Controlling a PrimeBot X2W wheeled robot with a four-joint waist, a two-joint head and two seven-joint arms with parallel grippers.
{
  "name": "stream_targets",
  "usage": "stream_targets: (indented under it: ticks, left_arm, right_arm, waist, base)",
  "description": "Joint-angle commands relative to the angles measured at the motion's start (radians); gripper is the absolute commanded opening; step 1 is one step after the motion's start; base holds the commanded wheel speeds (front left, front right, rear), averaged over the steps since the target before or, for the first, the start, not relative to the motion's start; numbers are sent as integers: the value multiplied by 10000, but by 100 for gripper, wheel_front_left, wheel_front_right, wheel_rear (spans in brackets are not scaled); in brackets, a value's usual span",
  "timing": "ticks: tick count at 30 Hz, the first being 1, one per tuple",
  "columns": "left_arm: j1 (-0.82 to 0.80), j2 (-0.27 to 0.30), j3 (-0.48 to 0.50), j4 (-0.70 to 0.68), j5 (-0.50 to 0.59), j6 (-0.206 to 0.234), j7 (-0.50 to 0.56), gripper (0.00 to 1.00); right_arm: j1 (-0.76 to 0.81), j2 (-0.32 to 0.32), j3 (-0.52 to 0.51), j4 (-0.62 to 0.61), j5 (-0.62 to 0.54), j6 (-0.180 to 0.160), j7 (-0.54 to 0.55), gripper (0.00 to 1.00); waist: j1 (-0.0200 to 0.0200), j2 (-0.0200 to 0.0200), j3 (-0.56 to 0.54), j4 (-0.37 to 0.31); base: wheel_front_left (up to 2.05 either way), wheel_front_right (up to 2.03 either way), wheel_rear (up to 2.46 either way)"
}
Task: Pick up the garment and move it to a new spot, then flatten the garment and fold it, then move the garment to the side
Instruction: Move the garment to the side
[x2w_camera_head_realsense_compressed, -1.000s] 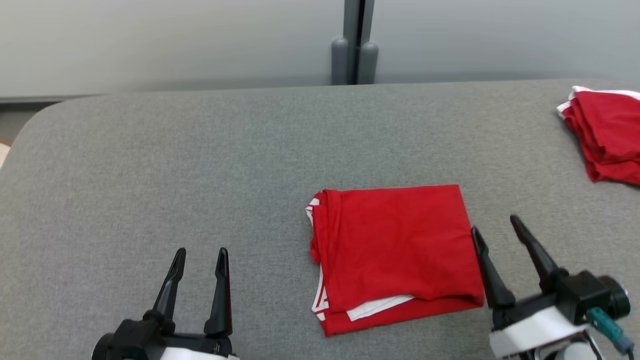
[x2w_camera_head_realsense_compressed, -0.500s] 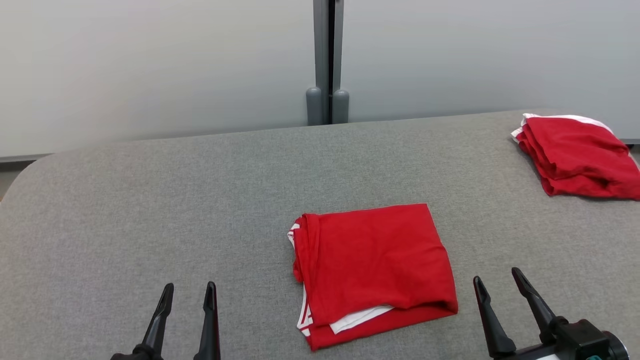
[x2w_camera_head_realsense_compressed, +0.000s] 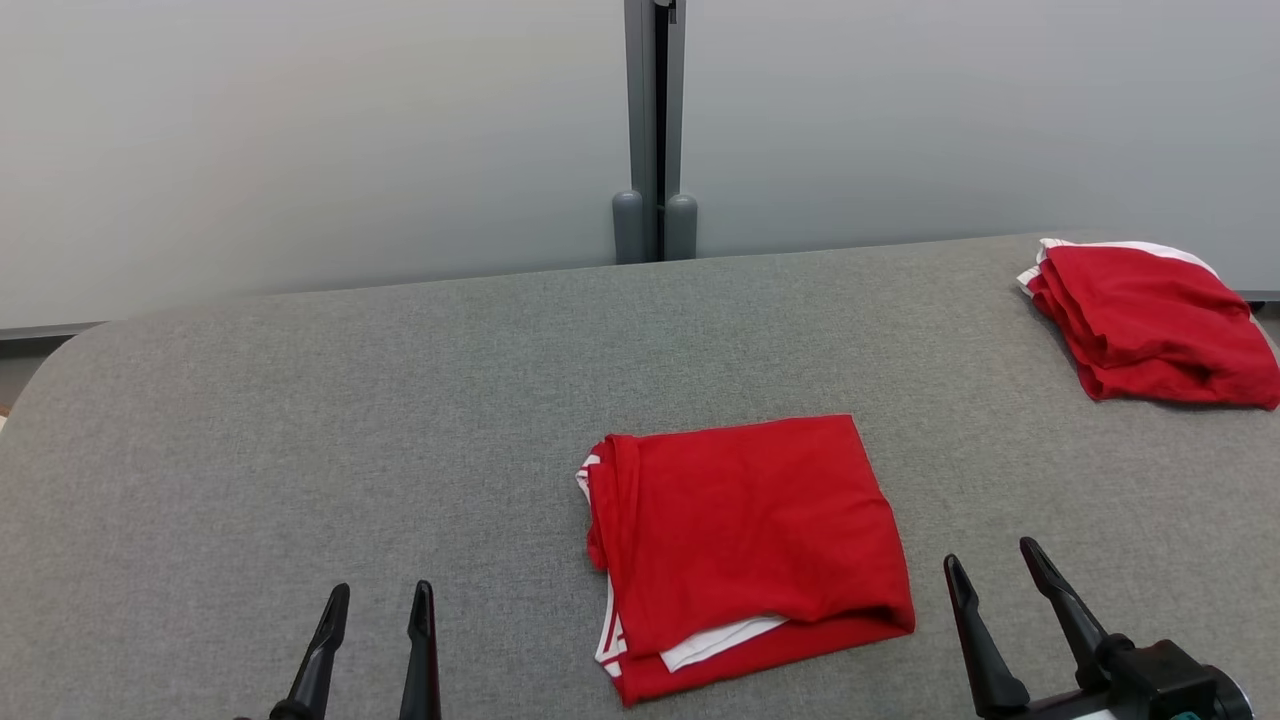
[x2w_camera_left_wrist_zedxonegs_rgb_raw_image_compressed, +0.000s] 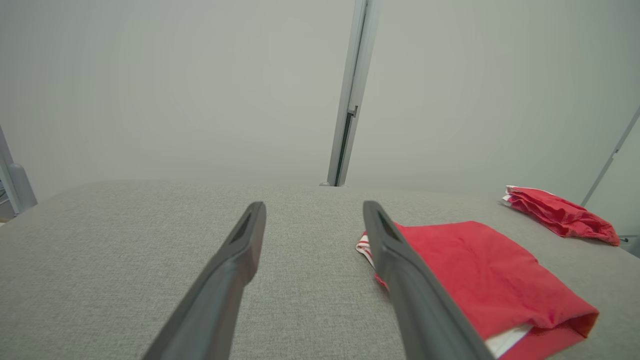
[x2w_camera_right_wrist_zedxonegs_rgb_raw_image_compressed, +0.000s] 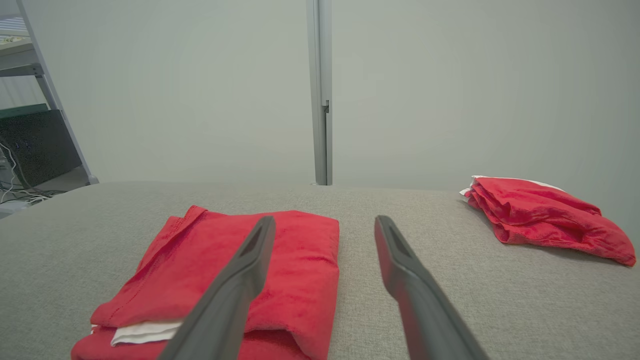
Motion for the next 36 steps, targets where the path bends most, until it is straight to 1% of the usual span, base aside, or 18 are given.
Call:
stream_targets:
  ticks: [1, 24, 27, 28, 29, 30, 31, 32, 34, 36]
  left_arm:
    - [-4, 32, 9, 8, 46, 2, -6, 100]
    - [-7, 32, -20, 147, 46, 191, -6, 100]
    - [-16, 32, -10, 198, 197, 237, -6, 100]
    - [-29, 32, 8, 210, 328, 309, -6, 100]
    - [-67, 31, 1, 199, 736, 355, -6, 100]
    - [-67, 31, 1, 199, 736, 355, -6, 100]
    - [-130, 37, -4, 152, 1223, 470, -6, 100]
    - [-140, 38, -29, 160, 1440, 538, -6, 100]
    - [-174, 37, -96, 172, 1662, 669, -6, 100]
    - [-230, 33, -186, 158, 1644, 738, -5, 100]
  right_arm:
    - [103, -31, -2, 20, 12, -10, -52, 100]
    - [72, -30, 6, 135, 128, -10, -52, 100]
    - [71, -19, 36, 149, 147, -10, -52, 100]
    - [78, -5, 49, 177, 187, -10, -52, 100]
    - [69, 31, 125, 178, 303, -10, -52, 100]
    - [69, 31, 125, 178, 303, -10, -52, 100]
    - [72, 99, 163, 241, 566, -10, -52, 100]
    - [32, 108, 196, 299, 800, -10, -51, 100]
    - [-106, 82, 411, 589, 1467, -10, -51, 100]
    - [-407, -173, 804, 941, 2109, -9, -51, 100]
  waist:
    - [1, 0, 1, 8]
    - [1, 0, -56, 180]
    - [1, 0, -23, 216]
    - [1, 0, -12, 228]
    - [1, 0, 3, 244]
    - [1, 0, 3, 244]
    - [1, 0, 20, 265]
    - [1, 0, 40, 300]
    - [1, 0, 94, 384]
    - [1, 0, 184, 463]
  base:
    - [0, 0, 0]
    - [0, 0, 0]
    - [0, 0, 0]
    - [0, 0, 0]
    - [0, 0, 0]
    - [0, 0, 0]
    - [0, 0, 0]
    - [0, 0, 0]
    - [0, 0, 0]
    - [0, 0, 0]
